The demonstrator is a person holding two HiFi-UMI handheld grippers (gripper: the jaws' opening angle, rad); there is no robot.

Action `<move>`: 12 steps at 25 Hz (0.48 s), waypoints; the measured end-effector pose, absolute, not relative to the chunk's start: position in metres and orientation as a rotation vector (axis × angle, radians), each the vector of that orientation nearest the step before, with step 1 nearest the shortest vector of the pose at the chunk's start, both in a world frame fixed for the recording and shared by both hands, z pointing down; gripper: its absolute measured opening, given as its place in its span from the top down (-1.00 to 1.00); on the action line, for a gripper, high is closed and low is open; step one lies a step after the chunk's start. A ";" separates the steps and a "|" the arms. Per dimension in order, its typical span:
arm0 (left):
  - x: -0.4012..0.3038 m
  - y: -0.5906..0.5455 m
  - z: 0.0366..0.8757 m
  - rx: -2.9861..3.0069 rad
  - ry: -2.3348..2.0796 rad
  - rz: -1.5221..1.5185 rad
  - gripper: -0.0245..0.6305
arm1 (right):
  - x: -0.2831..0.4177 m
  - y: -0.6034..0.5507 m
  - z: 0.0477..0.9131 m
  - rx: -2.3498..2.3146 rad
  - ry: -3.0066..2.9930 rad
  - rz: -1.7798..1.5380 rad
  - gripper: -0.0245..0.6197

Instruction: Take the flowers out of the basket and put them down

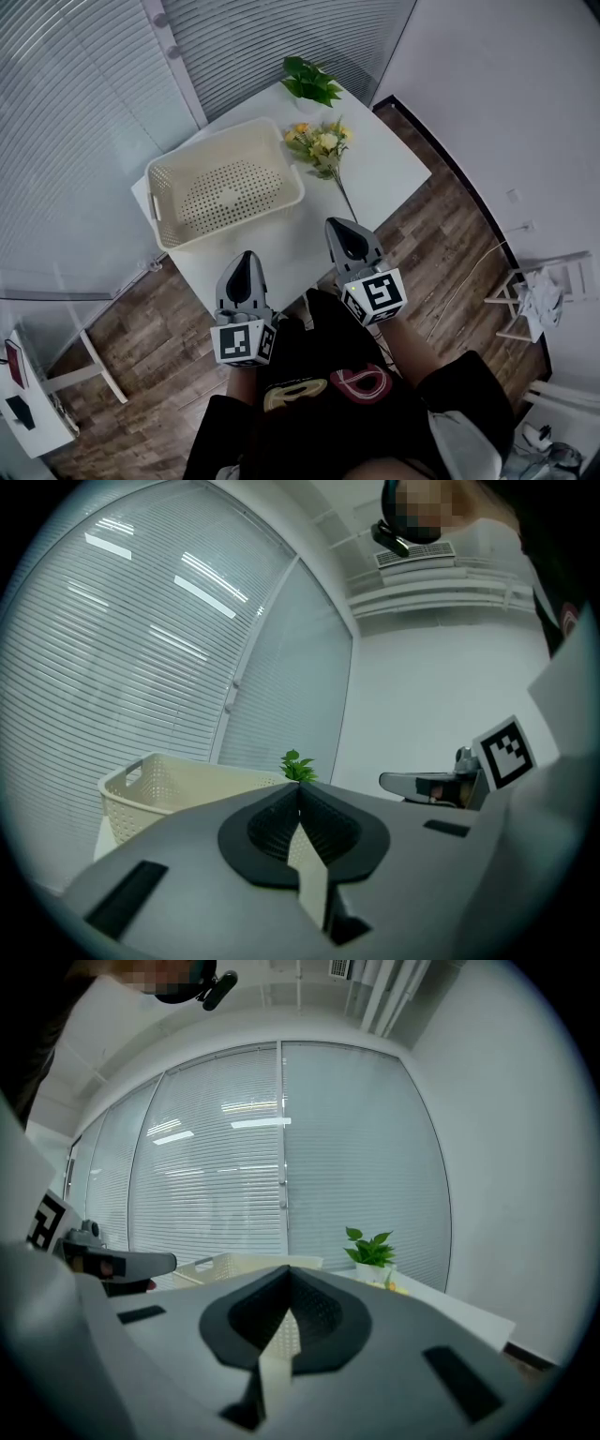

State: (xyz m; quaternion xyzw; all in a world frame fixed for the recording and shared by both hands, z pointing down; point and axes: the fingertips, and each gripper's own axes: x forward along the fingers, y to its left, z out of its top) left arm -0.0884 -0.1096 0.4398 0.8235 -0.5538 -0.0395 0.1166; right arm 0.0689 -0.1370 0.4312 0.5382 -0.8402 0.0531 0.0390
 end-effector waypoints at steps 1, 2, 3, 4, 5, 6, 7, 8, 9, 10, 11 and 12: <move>-0.089 -0.109 0.440 2.408 -1.621 -0.122 0.87 | 0.069 -0.136 0.431 1.645 -2.574 0.155 0.90; -0.089 -0.109 0.440 2.404 -1.620 -0.128 0.87 | 0.068 -0.135 0.431 1.641 -2.573 0.148 0.90; -0.090 -0.109 0.440 2.404 -1.619 -0.130 0.87 | 0.068 -0.135 0.431 1.639 -2.571 0.138 0.90; -0.090 -0.109 0.440 2.406 -1.619 -0.127 0.87 | 0.068 -0.135 0.430 1.639 -2.570 0.129 0.90; -0.090 -0.109 0.441 2.411 -1.619 -0.120 0.87 | 0.069 -0.135 0.430 1.641 -2.567 0.122 0.90; -0.089 -0.109 0.442 2.414 -1.618 -0.113 0.87 | 0.069 -0.134 0.431 1.646 -2.563 0.121 0.90; -0.089 -0.109 0.442 2.415 -1.617 -0.111 0.87 | 0.070 -0.134 0.432 1.650 -2.560 0.123 0.90; -0.089 -0.109 0.443 2.417 -1.616 -0.108 0.87 | 0.070 -0.134 0.432 1.653 -2.559 0.124 0.90; -0.089 -0.109 0.444 2.421 -1.616 -0.101 0.87 | 0.070 -0.133 0.433 1.653 -2.558 0.122 0.90; -0.089 -0.109 0.445 2.425 -1.616 -0.097 0.87 | 0.070 -0.133 0.433 1.651 -2.560 0.116 0.90; -0.089 -0.108 0.445 2.427 -1.616 -0.095 0.87 | 0.069 -0.132 0.432 1.647 -2.562 0.107 0.90; -0.089 -0.108 0.445 2.431 -1.615 -0.092 0.87 | 0.068 -0.132 0.432 1.643 -2.564 0.101 0.90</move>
